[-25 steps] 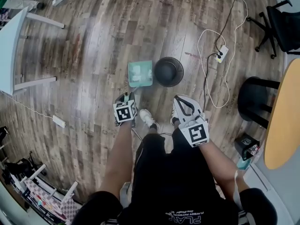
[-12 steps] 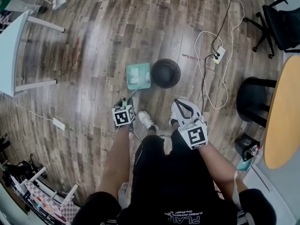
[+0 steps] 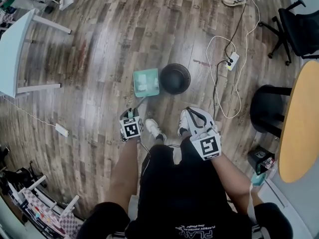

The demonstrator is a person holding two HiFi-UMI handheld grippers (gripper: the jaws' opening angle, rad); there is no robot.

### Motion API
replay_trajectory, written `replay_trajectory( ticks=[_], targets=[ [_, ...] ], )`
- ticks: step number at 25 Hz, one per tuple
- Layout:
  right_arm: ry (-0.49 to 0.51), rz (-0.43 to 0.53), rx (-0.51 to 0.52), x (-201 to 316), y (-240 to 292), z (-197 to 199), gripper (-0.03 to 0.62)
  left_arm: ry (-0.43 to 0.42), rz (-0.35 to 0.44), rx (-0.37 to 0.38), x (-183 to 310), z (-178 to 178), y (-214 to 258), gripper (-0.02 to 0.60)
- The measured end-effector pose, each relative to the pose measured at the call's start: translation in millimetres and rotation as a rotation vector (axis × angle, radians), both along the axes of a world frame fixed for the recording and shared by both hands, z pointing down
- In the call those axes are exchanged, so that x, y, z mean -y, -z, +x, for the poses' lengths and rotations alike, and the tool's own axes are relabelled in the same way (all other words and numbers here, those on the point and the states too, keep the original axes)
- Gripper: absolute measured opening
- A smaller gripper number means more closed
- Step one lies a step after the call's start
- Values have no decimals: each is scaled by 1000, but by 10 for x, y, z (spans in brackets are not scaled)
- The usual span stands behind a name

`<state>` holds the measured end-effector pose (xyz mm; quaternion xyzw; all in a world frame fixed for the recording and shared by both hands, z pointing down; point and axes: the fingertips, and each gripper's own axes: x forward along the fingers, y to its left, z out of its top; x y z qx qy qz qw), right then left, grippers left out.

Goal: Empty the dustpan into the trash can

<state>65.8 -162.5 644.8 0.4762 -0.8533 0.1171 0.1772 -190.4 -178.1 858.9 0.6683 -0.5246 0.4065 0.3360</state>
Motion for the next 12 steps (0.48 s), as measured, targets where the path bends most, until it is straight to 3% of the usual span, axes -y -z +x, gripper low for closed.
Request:
replay_trajectory(
  ticks=[12],
  targets=[
    [96,12,11,-148,90,74,23,36,94,46,-348,109,553,97]
  ],
)
